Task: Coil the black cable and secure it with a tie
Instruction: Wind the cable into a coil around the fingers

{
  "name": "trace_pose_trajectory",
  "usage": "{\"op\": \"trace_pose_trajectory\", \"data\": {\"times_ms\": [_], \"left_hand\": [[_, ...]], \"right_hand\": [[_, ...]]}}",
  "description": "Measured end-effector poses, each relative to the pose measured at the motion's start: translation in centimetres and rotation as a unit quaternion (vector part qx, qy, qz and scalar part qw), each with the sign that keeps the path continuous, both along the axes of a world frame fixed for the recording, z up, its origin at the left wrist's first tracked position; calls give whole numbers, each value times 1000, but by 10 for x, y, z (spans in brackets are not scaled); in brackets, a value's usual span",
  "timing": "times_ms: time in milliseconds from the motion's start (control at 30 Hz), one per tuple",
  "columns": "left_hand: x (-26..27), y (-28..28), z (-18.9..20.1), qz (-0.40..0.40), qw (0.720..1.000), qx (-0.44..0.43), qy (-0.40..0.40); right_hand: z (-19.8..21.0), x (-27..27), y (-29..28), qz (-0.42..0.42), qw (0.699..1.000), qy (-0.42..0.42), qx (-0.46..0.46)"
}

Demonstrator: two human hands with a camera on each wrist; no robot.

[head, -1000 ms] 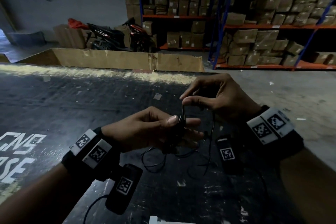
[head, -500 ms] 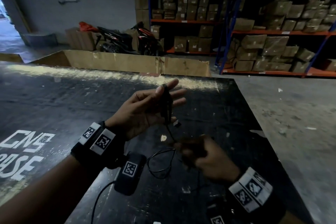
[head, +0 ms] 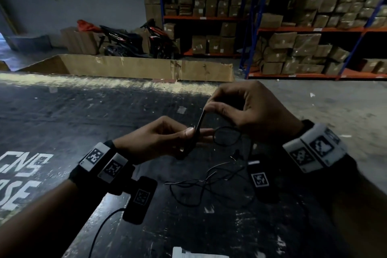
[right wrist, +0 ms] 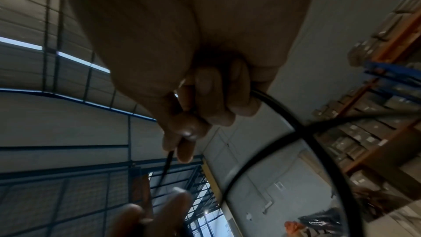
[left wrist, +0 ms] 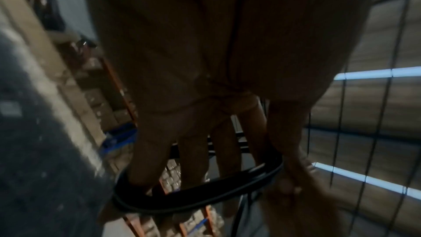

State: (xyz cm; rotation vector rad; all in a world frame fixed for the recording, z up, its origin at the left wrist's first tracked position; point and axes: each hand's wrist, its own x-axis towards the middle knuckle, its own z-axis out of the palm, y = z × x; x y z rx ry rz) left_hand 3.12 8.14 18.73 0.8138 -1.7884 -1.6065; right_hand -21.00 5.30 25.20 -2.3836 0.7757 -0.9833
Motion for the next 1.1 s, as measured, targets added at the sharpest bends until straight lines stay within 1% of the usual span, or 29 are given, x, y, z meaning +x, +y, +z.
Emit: {"op": "trace_pose_trajectory", "data": {"times_ms": [67, 200, 267, 367, 467, 533, 633, 700, 767, 833, 933, 1000, 1100], "left_hand": [[-1, 3, 0, -23, 999, 20, 35], [-4, 8, 7, -30, 994, 40, 97], [-6, 9, 11, -34, 989, 46, 139], [-4, 3, 12, -21, 977, 65, 204], [1, -8, 15, -15, 963, 83, 256], [3, -15, 19, 5, 954, 83, 287], [4, -26, 24, 70, 944, 68, 315], [5, -32, 27, 116, 940, 49, 318], [7, -36, 30, 159, 942, 25, 295], [8, -39, 29, 191, 951, -10, 244], [8, -43, 22, 229, 960, -80, 141], [9, -45, 18, 251, 953, -157, 63], [12, -43, 15, 233, 937, -251, -67]], "right_hand": [[-5, 1, -13, 15, 999, -34, 27], [-32, 7, -29, 62, 987, -92, 113], [-51, 10, -35, 83, 973, -113, 181], [-80, 19, -36, 100, 937, -160, 294], [-102, 30, -33, 73, 931, -166, 318], [-110, 35, -28, 75, 924, -161, 338], [-117, 42, -22, 95, 914, -140, 369], [-119, 46, -17, 102, 908, -133, 384], [-119, 46, -10, 114, 908, -126, 383], [-116, 44, -5, 123, 924, -98, 348], [-105, 39, -4, 86, 950, -42, 298], [-97, 34, -5, 51, 968, 12, 245], [-83, 25, 0, 25, 976, 77, 204]]}}
